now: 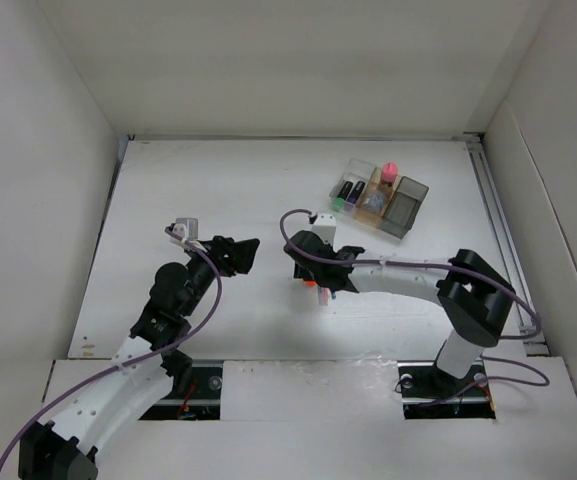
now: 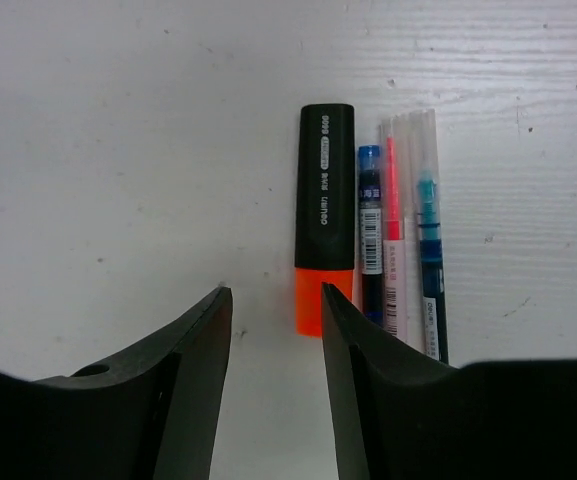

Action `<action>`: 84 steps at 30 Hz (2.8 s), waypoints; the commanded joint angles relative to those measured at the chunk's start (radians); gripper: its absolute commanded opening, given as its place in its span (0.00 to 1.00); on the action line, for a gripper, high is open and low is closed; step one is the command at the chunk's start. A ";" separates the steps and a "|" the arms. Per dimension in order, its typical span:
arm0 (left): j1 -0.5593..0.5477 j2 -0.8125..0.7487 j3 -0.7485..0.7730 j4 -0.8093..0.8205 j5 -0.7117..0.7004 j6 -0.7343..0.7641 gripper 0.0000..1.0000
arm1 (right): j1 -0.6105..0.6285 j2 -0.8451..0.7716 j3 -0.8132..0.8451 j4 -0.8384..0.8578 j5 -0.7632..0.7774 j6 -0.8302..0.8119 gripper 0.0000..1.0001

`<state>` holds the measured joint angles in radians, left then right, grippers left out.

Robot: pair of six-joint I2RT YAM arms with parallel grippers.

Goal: Sort the stationery into containers
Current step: Pick up the pen from the center of the board, then place the pen in the storage box.

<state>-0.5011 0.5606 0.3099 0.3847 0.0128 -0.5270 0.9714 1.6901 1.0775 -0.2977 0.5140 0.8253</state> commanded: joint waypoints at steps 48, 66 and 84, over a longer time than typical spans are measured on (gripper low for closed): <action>0.003 -0.013 0.041 0.036 0.047 0.016 0.80 | -0.488 0.184 0.501 -0.034 -0.370 -0.022 0.17; 0.003 -0.002 0.041 0.036 0.048 0.016 0.80 | -0.680 0.253 0.470 -0.006 -0.519 0.113 0.22; 0.003 -0.002 0.041 0.036 0.042 0.016 0.80 | -0.636 0.083 0.385 0.019 -0.428 0.088 0.55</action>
<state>-0.5011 0.5617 0.3099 0.3843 0.0486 -0.5274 0.2974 1.8729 1.4734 -0.3088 0.0319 0.9543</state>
